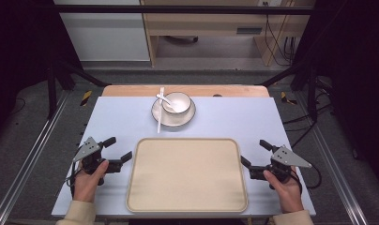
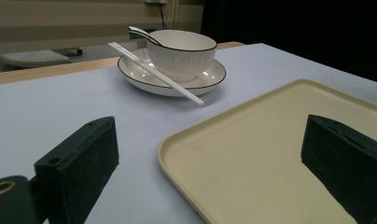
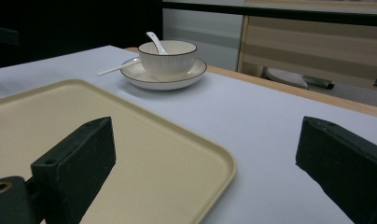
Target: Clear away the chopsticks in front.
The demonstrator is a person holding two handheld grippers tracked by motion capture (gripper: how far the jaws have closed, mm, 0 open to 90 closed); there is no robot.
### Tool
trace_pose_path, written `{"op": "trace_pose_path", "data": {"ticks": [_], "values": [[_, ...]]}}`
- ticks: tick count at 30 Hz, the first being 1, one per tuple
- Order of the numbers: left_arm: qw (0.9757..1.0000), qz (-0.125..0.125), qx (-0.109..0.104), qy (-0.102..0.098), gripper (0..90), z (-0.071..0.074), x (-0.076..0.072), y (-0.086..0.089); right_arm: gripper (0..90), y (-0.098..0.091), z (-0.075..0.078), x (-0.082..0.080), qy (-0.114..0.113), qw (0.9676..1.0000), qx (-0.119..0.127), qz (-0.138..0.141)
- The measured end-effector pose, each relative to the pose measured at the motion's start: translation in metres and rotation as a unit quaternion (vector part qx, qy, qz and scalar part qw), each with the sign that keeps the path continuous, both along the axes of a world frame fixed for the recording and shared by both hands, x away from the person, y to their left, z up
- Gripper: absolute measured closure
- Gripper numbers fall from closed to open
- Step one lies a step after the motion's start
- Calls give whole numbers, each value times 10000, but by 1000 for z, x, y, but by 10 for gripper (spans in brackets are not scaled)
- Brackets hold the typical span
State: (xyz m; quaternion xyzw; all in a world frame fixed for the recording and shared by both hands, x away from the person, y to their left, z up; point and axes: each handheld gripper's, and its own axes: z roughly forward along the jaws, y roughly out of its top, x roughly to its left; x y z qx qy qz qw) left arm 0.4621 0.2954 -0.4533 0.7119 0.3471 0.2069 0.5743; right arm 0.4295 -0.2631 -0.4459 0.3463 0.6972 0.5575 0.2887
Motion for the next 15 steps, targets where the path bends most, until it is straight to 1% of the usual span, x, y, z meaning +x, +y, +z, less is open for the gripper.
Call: {"op": "trace_pose_path", "data": {"ticks": [2, 5, 6, 9, 10, 12, 15], "values": [[10000, -59, 12, 34, 38, -1, 1, -1, 48, -1, -1, 0, 13, 10000, -48, -36], [9999, -95, 19, 67, 38, -1, 1, -2, 48, -2, -2, -1, 49, 9999, -41, -105], [9999, -143, 58, 61, 40, -2, 0, -3, 48, -2, -2, -2, 50, 9999, -41, -119], [9998, -168, 98, 84, 43, -3, 0, -4, 44, -2, -2, -2, 30, 9999, -22, -148], [9997, -146, 137, 120, 43, -3, 1, -5, 42, -1, -2, -2, 11, 9999, 8, -168], [9998, -107, 149, 116, 43, -2, 0, -6, 40, 0, -2, -3, -1, 9998, 12, -204], [9996, 44, 229, 172, 42, 4, 2, -8, 39, 1, -2, -4, -6, 9996, -41, -286]]}}
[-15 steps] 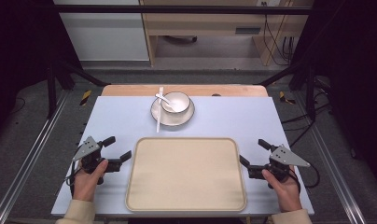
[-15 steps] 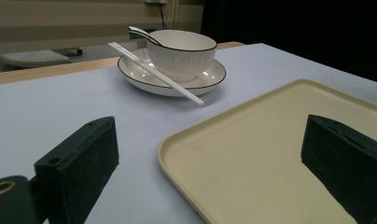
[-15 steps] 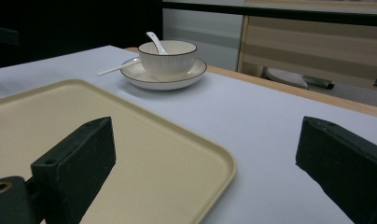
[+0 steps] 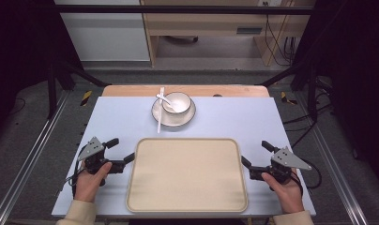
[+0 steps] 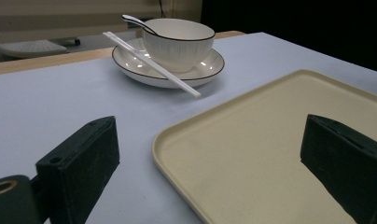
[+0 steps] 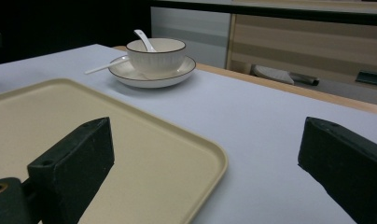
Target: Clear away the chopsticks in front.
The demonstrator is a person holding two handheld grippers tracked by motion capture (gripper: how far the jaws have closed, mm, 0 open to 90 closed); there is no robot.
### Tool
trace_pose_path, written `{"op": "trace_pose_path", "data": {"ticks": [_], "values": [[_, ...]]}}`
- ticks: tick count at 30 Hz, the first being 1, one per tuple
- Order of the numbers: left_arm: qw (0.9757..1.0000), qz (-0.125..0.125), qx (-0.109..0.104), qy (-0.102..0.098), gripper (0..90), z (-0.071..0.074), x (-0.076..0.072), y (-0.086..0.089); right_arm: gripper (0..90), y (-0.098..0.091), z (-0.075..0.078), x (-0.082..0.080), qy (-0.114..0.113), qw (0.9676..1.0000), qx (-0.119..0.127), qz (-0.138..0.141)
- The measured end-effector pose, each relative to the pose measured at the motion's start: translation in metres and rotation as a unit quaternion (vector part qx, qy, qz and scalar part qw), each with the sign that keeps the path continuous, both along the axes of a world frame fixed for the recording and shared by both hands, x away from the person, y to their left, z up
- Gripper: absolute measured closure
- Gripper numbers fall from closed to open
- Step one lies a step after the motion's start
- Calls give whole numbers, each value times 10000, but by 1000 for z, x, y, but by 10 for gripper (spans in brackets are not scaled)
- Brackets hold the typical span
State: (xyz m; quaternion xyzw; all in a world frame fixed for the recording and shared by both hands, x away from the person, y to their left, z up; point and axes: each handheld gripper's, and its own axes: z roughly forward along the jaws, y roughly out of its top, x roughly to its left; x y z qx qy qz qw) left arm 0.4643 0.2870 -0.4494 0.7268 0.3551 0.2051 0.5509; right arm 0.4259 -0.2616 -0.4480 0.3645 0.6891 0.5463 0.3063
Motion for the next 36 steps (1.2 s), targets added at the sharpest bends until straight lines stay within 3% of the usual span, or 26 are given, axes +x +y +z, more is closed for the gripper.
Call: {"op": "trace_pose_path", "data": {"ticks": [6, 7, 15, 19, 20, 22, 23, 24, 25, 29, 36], "values": [[9998, 75, 182, -12, 44, 12, 8, -14, 39, 1, 0, 0, 8, 10000, 5, -42], [9995, 65, 310, -20, 46, 17, 15, -21, 42, 1, 0, 0, 35, 9999, -17, -99], [9979, -140, 632, 24, 59, 36, 44, -54, 41, 6, 1, -4, 37, 10000, -71, 8], [9968, -25, 790, 105, 90, 38, 53, -67, 40, 7, 1, -4, 46, 9999, -82, 77], [9959, 153, 886, 6, 126, 43, 58, -73, 39, 8, 0, -4, 27, 9999, -119, 95], [9955, 221, 924, 33, 147, 45, 61, -76, 39, 8, 1, -4, 28, 9999, -114, 90], [9930, 386, 1118, 7, 163, 49, 68, -82, 40, 8, 1, -5, 19, 9999, -116, 74], [9930, 386, 1118, 7, 186, 49, 68, -82, 40, 8, 1, -5, 19, 9999, -116, 74], [9910, 528, 1228, 17, 192, 53, 75, -84, 43, 7, 1, -5, 30, 9999, -116, 47], [9935, 695, 890, 133, 244, 55, 86, -86, 45, 5, 2, -5, 55, 10000, 12, 14], [9922, 816, 926, 146, 340, 55, 100, -85, 50, 2, 2, -4, 71, 9999, 32, -99]]}}
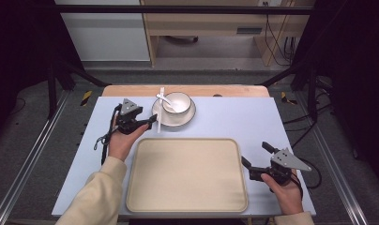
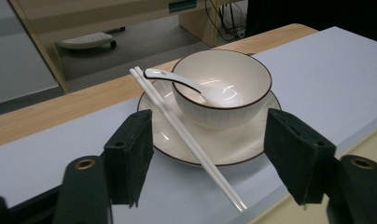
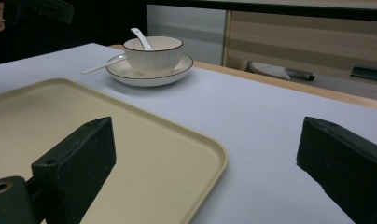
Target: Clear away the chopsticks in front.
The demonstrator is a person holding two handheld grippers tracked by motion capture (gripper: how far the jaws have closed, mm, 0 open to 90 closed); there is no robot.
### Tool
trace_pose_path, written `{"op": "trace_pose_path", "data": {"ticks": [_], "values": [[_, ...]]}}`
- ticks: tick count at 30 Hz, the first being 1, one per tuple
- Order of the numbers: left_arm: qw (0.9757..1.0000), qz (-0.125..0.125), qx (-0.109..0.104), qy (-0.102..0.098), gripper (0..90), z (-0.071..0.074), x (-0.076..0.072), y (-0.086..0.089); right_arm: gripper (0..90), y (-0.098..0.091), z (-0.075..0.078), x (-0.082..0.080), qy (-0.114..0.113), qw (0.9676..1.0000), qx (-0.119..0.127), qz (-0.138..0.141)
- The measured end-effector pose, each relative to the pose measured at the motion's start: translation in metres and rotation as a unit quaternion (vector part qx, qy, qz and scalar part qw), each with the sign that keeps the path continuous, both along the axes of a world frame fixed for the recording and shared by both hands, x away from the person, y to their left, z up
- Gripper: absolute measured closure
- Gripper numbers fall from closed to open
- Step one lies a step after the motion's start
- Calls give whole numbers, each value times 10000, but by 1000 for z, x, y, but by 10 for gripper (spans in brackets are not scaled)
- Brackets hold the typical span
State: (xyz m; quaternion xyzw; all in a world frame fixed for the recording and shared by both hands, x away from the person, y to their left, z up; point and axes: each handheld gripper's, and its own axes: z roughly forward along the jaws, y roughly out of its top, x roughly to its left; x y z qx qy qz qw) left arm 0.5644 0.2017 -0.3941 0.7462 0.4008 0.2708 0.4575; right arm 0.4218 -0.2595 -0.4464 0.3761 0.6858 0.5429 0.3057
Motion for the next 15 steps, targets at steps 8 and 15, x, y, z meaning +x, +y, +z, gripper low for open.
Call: {"op": "trace_pose_path", "data": {"ticks": [8, 15], "values": [[9995, 179, 226, 119, 510, 4, 18, -5, 53, 3, 0, 0, -14, 9999, -105, 40], [9979, 283, 301, 495, 603, -15, 34, -8, 56, 1, -1, 1, 44, 9999, -133, 63]]}}
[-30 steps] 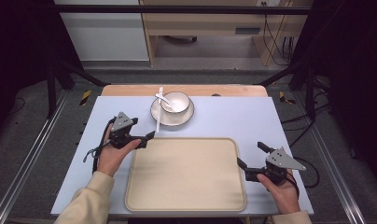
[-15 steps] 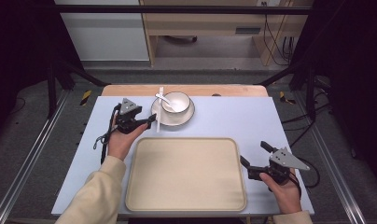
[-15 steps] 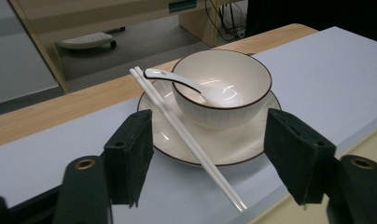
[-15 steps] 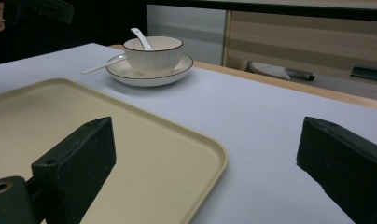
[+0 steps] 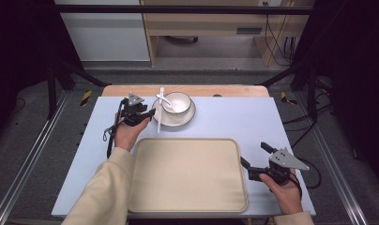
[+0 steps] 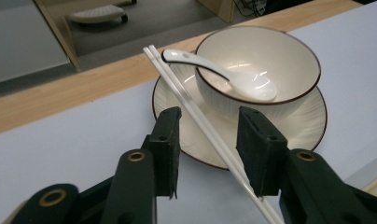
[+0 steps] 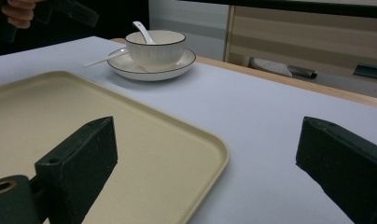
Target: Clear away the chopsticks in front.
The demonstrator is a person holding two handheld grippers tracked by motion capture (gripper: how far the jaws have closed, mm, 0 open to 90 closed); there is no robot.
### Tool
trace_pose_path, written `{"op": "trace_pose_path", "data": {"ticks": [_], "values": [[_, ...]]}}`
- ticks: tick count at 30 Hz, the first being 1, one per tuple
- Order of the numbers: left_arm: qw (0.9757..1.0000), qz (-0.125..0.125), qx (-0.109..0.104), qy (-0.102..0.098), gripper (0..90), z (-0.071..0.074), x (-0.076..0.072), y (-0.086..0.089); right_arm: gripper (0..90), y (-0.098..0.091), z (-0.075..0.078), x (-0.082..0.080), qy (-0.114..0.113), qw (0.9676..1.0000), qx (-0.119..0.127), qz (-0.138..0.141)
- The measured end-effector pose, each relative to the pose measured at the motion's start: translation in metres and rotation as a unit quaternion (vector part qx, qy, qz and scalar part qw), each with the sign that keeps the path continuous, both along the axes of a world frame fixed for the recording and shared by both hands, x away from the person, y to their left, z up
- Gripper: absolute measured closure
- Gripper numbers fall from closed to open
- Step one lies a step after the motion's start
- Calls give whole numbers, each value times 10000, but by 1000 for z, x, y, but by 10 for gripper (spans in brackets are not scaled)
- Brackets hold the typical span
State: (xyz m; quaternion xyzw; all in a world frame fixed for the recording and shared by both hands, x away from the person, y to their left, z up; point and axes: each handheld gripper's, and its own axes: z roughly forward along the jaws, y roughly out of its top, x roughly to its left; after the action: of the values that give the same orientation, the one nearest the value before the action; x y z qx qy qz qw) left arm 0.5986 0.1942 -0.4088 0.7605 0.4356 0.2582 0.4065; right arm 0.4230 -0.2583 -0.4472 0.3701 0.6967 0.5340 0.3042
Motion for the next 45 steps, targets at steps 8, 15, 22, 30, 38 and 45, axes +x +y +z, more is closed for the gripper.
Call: {"op": "trace_pose_path", "data": {"ticks": [8, 15, 22, 30, 38, 45], "values": [[9996, 16, -36, 265, 700, -20, 13, -5, 56, 0, 0, 0, 9, 10000, 9, 15], [9999, 44, 11, 164, 716, -22, 14, -14, 56, -1, -1, 0, 42, 10000, 2, 23], [9995, 188, 14, 240, 736, -27, 17, -20, 57, -2, 0, 0, 33, 10000, -8, 33], [9990, 327, 107, 302, 738, -34, 19, -27, 58, -3, 0, 0, 87, 9999, 35, 36], [9984, 412, 129, 377, 738, -40, 23, -28, 60, -3, 0, 0, 106, 9999, 38, 48], [9976, 516, 103, 458, 745, -47, 26, -30, 61, -3, -1, 0, 112, 9999, 33, 52]]}}
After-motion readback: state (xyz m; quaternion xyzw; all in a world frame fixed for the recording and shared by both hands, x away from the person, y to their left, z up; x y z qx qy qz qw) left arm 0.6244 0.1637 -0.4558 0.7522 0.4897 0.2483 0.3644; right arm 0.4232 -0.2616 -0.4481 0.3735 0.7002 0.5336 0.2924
